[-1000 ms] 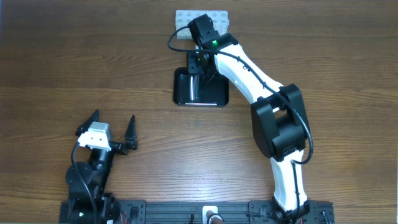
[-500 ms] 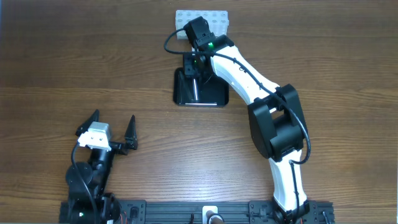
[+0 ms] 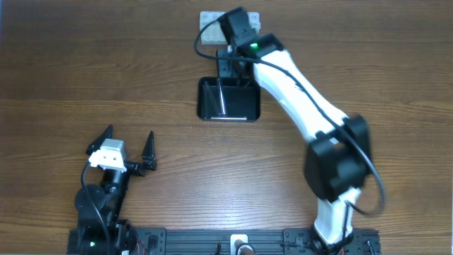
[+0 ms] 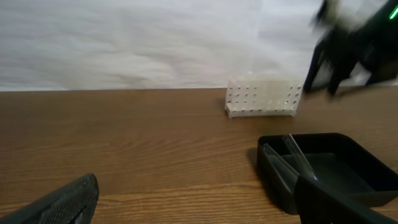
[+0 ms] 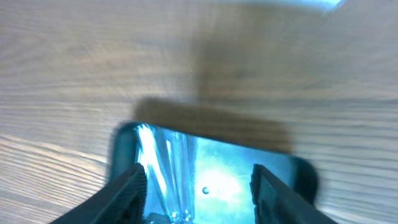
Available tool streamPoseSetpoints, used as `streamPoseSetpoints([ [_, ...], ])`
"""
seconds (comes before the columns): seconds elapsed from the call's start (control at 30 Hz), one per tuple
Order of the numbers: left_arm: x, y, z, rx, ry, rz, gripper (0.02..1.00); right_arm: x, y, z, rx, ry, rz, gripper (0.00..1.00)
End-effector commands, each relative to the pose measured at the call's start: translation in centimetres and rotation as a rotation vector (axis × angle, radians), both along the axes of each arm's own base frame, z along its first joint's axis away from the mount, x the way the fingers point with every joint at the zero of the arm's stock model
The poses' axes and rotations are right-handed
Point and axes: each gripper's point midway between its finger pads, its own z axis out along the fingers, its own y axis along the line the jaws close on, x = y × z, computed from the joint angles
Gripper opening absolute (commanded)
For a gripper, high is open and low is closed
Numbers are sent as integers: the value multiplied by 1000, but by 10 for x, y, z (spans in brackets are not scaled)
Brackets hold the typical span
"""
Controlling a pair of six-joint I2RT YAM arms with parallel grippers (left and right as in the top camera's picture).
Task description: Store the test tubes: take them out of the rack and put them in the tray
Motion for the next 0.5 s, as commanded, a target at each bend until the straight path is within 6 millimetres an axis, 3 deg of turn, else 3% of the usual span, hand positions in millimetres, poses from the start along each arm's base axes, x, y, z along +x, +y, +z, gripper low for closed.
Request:
streamPoseSetpoints([
  [0.03, 0, -1, -1, 13, -5, -7, 1000, -5, -34, 80, -76, -255, -3, 715],
  [0.07, 0, -1, -1, 13, -5, -7, 1000, -8, -42, 90, -81, -302, -14, 787],
  [0.17, 0, -1, -1, 14, -5, -7, 1000, -22, -72, 119, -74, -427, -64, 875],
  [0.3, 0, -1, -1, 14, -5, -7, 1000, -54, -131, 147, -76, -533, -145, 993],
  [0.4, 0, -1, -1, 14, -5, -7, 998, -87, -177, 158, -111, -596, -205, 993],
  [0.5, 0, -1, -1, 14, -5, -7, 1000, -121, -207, 159, -118, -648, -268, 993],
])
